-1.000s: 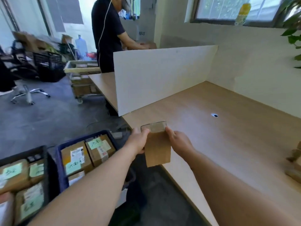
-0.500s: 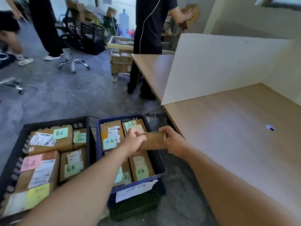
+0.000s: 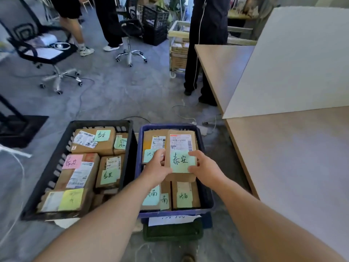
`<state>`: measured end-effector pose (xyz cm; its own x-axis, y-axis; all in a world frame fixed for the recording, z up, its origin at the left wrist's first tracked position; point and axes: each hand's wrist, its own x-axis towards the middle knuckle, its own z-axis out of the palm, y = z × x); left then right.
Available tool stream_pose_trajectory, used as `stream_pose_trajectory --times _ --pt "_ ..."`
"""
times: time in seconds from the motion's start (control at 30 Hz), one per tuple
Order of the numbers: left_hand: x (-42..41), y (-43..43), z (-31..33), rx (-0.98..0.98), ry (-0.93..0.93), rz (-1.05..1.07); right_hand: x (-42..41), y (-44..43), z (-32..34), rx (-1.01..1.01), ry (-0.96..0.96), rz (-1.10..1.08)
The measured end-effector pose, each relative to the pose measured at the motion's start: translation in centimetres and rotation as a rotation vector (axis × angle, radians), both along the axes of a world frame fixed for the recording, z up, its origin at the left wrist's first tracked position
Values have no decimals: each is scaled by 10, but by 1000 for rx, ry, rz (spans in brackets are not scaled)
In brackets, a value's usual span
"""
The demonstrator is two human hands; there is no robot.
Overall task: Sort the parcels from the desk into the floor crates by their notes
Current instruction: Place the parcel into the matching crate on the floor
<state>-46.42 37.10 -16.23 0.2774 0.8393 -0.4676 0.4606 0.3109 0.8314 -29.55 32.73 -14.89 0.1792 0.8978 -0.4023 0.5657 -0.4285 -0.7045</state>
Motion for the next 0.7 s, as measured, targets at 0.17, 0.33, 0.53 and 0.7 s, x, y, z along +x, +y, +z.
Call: stream_pose_trajectory --times 0.17,0.33,0.53,0.7 --pt "11 -3 -11 44 117 -43 14 17 -21 -36 -33 110" --pt "5 -2 -19 65 208 -32 10 29 -32 -13 -81 213" --pt "-20 -4 -20 133 247 3 -13 41 -32 9 -147 325" --pt "-64 1 -27 137 260 57 -58 55 -35 0 -176 395"
